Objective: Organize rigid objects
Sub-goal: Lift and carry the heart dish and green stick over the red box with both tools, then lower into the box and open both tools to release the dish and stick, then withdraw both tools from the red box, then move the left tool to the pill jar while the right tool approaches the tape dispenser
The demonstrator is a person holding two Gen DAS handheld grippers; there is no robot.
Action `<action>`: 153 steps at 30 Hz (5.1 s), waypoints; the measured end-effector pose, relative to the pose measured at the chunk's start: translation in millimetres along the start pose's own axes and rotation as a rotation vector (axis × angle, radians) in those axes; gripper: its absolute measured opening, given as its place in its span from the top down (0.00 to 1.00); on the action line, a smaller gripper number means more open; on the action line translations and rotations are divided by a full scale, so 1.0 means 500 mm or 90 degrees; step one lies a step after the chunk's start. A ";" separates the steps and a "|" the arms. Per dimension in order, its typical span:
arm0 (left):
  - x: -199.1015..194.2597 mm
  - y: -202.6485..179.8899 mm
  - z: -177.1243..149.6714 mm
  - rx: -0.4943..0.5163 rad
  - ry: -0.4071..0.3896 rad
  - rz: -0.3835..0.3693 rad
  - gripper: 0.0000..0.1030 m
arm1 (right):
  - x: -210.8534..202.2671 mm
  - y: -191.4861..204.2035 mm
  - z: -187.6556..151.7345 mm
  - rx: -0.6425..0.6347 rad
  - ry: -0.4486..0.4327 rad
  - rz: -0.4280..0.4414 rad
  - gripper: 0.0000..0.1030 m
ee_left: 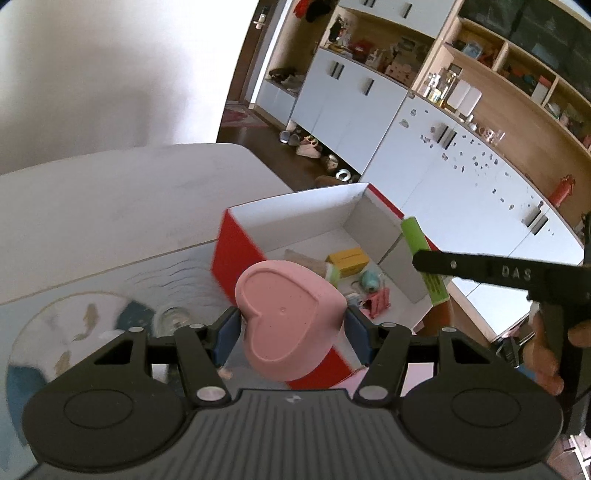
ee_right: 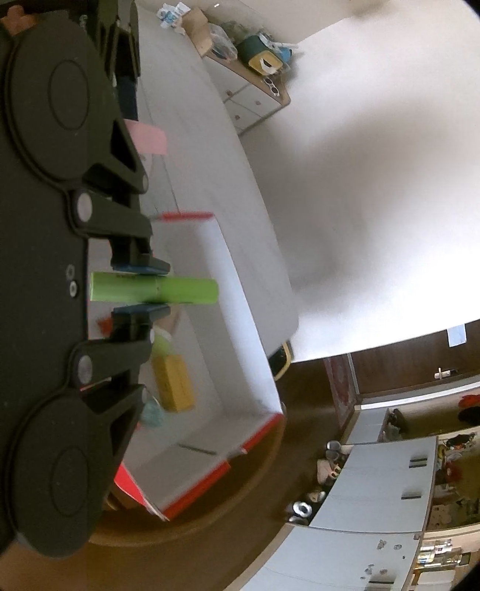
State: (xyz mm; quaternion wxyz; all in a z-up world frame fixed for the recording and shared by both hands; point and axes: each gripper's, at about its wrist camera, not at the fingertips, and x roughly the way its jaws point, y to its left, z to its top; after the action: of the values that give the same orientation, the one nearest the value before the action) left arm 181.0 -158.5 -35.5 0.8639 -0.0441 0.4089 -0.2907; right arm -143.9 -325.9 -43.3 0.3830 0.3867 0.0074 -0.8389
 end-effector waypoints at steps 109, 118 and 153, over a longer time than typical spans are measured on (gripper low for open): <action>0.152 -0.185 0.047 0.045 0.057 0.035 0.40 | 0.008 -0.054 0.032 -0.032 0.031 -0.011 0.35; 0.066 -0.145 0.023 0.068 0.010 0.035 0.40 | -0.028 0.011 -0.006 -0.026 -0.004 -0.013 0.24; -0.103 0.196 -0.114 0.037 -0.040 0.116 0.22 | 0.063 0.343 -0.129 -0.073 0.024 0.000 0.01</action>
State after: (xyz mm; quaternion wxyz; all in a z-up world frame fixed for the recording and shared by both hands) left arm 159.3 -40.5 -69.0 0.9000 0.0089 0.3754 -0.2211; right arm -3.9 -447.1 -60.6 0.4045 0.3798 0.0626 -0.8296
